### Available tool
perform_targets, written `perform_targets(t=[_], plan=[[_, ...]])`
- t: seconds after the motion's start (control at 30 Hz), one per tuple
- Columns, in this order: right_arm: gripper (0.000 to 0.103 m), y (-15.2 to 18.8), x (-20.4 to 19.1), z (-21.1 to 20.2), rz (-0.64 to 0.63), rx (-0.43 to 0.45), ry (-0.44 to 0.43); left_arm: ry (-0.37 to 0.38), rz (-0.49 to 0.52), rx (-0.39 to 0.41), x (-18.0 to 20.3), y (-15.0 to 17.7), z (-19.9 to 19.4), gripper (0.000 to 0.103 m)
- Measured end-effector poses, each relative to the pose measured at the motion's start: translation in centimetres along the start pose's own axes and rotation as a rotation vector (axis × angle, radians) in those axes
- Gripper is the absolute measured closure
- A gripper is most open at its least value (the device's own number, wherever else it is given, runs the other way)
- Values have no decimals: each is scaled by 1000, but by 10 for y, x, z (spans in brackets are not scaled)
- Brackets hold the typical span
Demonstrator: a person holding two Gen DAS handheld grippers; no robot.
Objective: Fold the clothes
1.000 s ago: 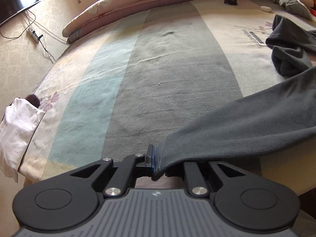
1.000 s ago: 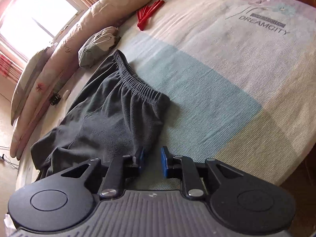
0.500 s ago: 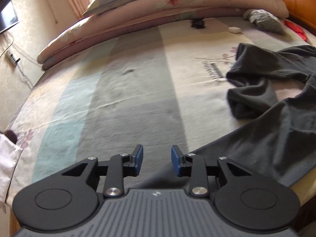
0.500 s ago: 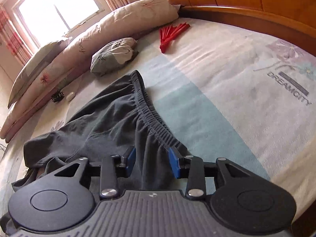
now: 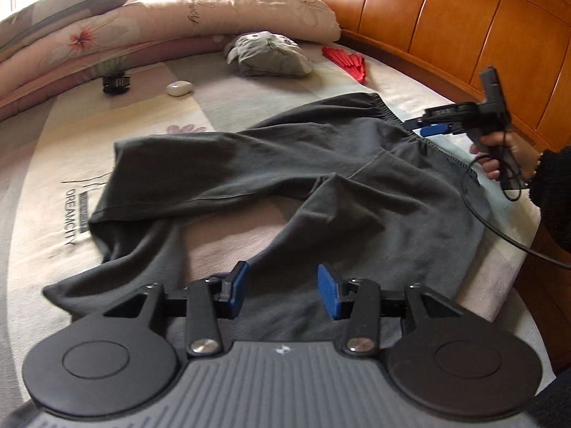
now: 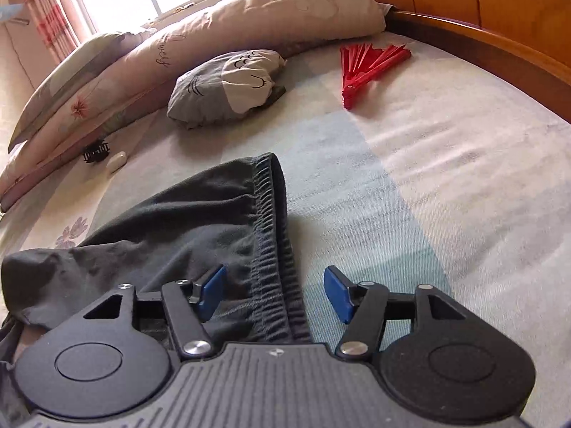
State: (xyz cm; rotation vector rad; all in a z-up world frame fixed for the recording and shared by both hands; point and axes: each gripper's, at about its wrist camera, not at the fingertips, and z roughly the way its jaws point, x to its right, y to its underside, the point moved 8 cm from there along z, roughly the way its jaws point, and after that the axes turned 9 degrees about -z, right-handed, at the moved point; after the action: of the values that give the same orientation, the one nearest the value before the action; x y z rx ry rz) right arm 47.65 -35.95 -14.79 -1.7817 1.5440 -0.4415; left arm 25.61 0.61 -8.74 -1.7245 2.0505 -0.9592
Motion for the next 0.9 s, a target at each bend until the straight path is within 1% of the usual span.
perform_targets(t=[0.07, 0.1, 0.13, 0.17, 0.23, 0.33, 0.43, 0.57, 0.6, 0.67, 0.73, 0.77, 0.83, 0.9], plan=[[34, -3, -1, 12, -14, 2, -24, 17, -6, 2, 11, 0, 9, 58], [42, -4, -7, 13, -32, -1, -52, 25, -12, 1, 16, 1, 13, 58], [56, -4, -13, 15, -51, -7, -84, 32, -20, 3, 18, 0, 16, 58], [82, -3, -16, 14, -73, -10, -79, 37, -27, 7, 20, 0, 18, 58], [82, -1, -22, 12, -116, -16, -51, 46, -47, 11, 21, 0, 18, 58], [82, -1, -11, 0, -71, -6, -22, 54, -71, 19, 22, -1, 17, 58], [82, 0, 1, -12, -17, 4, 6, 50, -71, 30, 22, 0, 10, 58], [75, 1, 18, -28, 54, 18, 44, 42, -71, 47, 21, 2, 2, 56], [66, 5, 19, -41, 77, 33, 39, 39, -70, 53, 21, 2, 0, 54], [55, 15, 18, -72, 124, 67, 21, 38, -66, 60, 22, 5, -3, 53], [55, 25, 17, -102, 172, 102, 2, 41, -66, 65, 23, 8, -6, 53], [53, 38, 17, -113, 197, 102, -4, 43, -68, 67, 24, 10, -7, 53], [52, 66, 16, -133, 248, 93, -16, 47, -75, 68, 27, 13, -8, 53], [52, 97, 16, -140, 300, 56, -18, 52, -81, 65, 30, 16, -9, 53]])
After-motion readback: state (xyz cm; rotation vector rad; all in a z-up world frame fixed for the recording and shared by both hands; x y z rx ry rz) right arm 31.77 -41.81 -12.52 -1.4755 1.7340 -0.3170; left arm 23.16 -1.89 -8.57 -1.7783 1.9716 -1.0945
